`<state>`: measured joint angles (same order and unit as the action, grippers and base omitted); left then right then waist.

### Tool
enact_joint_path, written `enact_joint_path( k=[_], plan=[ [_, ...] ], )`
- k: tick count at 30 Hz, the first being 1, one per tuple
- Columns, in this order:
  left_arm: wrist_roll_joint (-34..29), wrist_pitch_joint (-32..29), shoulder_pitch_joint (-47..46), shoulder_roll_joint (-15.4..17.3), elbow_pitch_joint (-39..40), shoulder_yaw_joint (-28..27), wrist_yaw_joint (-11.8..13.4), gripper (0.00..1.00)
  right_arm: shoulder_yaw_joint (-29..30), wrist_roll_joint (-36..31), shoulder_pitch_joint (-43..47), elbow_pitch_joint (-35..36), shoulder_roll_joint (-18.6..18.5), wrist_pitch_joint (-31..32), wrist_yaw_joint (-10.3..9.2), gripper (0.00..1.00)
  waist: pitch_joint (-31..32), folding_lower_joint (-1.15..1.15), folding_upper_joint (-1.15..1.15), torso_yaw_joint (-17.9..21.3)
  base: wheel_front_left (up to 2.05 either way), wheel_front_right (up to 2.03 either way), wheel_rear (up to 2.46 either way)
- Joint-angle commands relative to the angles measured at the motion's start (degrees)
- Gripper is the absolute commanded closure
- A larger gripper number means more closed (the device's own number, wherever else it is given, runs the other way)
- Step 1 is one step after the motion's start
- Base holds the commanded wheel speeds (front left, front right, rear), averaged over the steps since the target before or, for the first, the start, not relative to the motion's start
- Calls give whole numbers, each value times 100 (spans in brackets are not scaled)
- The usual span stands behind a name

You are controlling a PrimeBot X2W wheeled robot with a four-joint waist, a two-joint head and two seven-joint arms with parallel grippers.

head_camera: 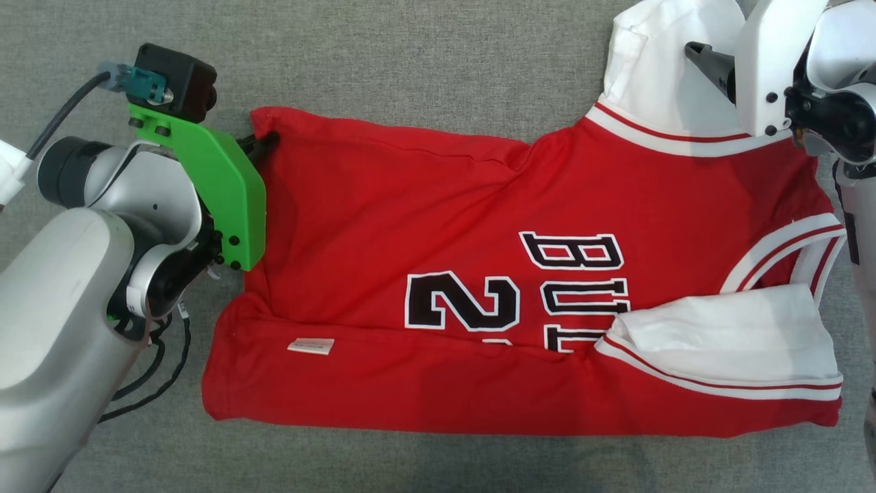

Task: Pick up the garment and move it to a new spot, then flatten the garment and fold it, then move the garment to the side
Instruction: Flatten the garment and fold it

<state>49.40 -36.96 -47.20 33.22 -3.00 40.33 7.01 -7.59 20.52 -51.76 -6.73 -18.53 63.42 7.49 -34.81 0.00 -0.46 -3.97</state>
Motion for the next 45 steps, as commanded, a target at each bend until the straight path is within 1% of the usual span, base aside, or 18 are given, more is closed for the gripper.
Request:
enact_joint_path(
  k=[1,7,12,13,14,18,21,25,30,32,33,37,41,45],
  plan=[
    [-13,26,184,-63,-72,88,-31,100,-5,-16,-29,-48,-1,-58,1,0,11,0,46,-46,0,0,0],
    [-139,301,195,-144,-69,81,11,100,-28,-93,-16,-123,-89,-228,0,0,57,0,46,-160,0,0,0],
    [-130,418,184,-199,-92,60,13,100,-8,-203,-44,-332,-97,-451,1,0,75,0,46,-257,0,0,0],
    [-147,462,172,-222,-94,51,20,100,-25,-227,-47,-375,-106,-500,1,53,77,0,46,-270,0,0,0],
    [-159,495,163,-245,-99,41,30,100,-19,-241,-50,-419,-111,-546,0,100,82,0,46,-280,0,0,0],
    [-188,672,159,-242,-129,-36,73,100,65,-236,-39,-504,-100,-802,0,100,125,0,46,-272,0,0,0],
    [-186,813,213,-176,-141,-123,124,100,107,-206,-12,-375,-186,-1041,0,100,170,0,46,-235,0,0,0],
    [-72,951,379,-77,-101,-256,175,100,180,-8,199,-53,-325,-1337,0,100,272,0,46,-163,0,0,0],
    [-24,1188,633,2,12,-394,275,100,405,377,665,581,-490,-1697,0,100,400,0,46,-97,0,0,0],
    [-2,1314,759,30,60,-461,321,100,549,544,1004,927,-496,-1831,0,100,459,0,46,-80,0,0,0],
    [22,1450,920,66,127,-526,381,100,696,710,1447,1362,-496,-1938,0,100,531,0,46,-57,0,0,0],
    [107,1721,1340,173,347,-663,496,100,1037,1001,2470,2256,-401,-2058,1,100,709,0,46,52,0,0,0],
    [231,2064,1952,324,761,-872,687,100,1207,1241,3552,3063,-173,-2143,1,100,897,0,46,227,0,0,0],
    [337,2443,2684,468,1226,-1125,941,100,1382,1343,4545,3656,76,-2211,0,100,1074,0,46,391,0,0,0]
  ],
)
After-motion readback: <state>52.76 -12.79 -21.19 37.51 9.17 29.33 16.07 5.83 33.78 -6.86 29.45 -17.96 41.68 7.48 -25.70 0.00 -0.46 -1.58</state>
